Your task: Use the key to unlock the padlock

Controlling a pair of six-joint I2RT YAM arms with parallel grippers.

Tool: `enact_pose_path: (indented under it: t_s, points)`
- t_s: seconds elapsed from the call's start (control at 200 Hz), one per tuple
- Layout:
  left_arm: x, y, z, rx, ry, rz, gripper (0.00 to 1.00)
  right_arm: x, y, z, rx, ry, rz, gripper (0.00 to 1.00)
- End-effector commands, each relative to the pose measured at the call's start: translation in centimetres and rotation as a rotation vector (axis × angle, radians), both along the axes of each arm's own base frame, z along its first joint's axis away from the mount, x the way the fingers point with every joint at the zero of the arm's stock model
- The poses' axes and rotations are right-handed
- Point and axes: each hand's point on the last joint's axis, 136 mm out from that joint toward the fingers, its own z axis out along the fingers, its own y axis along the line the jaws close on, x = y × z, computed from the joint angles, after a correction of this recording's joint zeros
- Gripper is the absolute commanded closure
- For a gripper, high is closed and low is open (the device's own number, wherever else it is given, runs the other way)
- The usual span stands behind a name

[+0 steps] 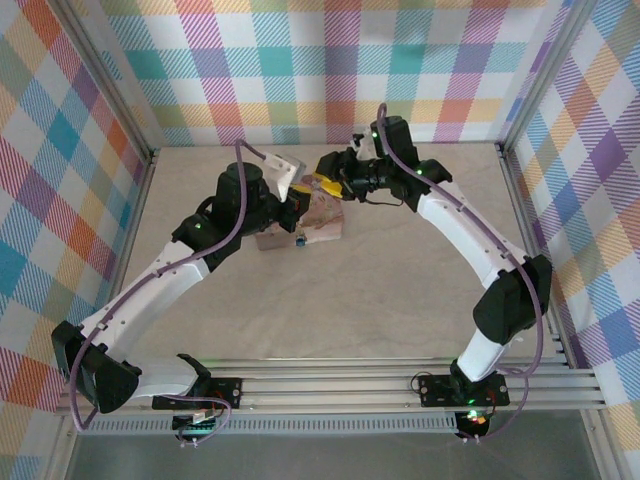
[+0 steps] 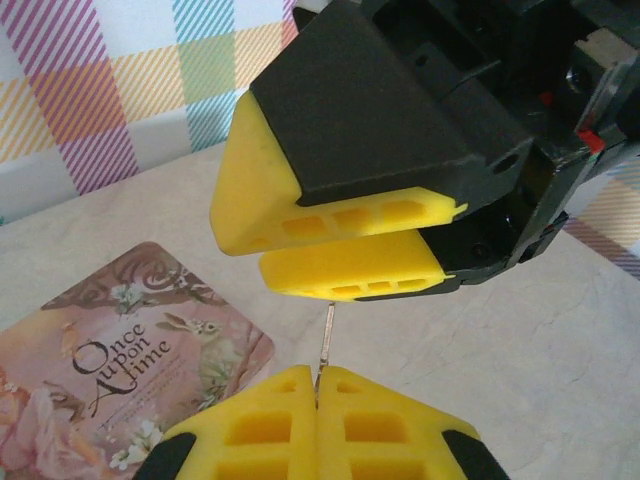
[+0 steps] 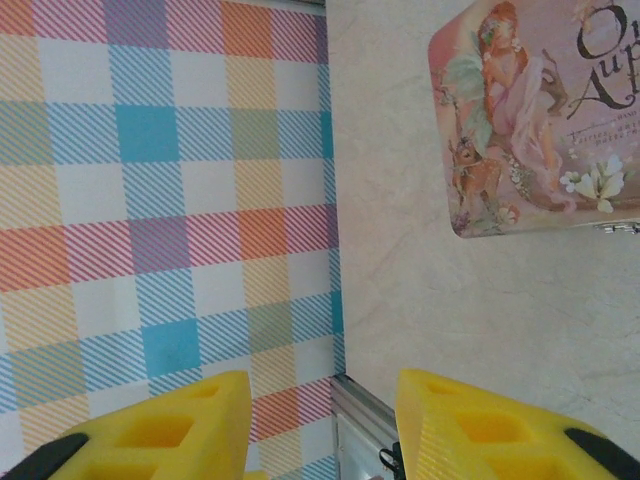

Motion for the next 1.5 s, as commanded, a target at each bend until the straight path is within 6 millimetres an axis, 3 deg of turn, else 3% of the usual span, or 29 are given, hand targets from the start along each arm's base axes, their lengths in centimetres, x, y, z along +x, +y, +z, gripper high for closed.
enact_pose_path:
  t_s: [0.0, 0.67, 1.15, 1.495]
  points:
    - [0.4, 0.6, 0.9, 0.041, -0.041, 0.046, 1.00, -0.2, 0.7, -0.7, -0.009, 0.040, 0.011, 0.58]
    - [1.0, 0.7, -1.6, 0.123, -0.005, 0.062, 1.00, -1.0, 3.0, -0.9, 0.008, 0.072, 0.051, 0.61]
    - [-0.6, 0.3, -2.5, 0.088, -0.023, -0.011, 1.00, -0.4, 3.3, -2.0, 0.063, 0.141, -0.001, 0.57]
    - [-0.3, 0.7, -3.8, 0.120, -0.003, 0.012, 1.00, -0.5, 3.5, -2.1, 0.071, 0.160, 0.003, 0.58]
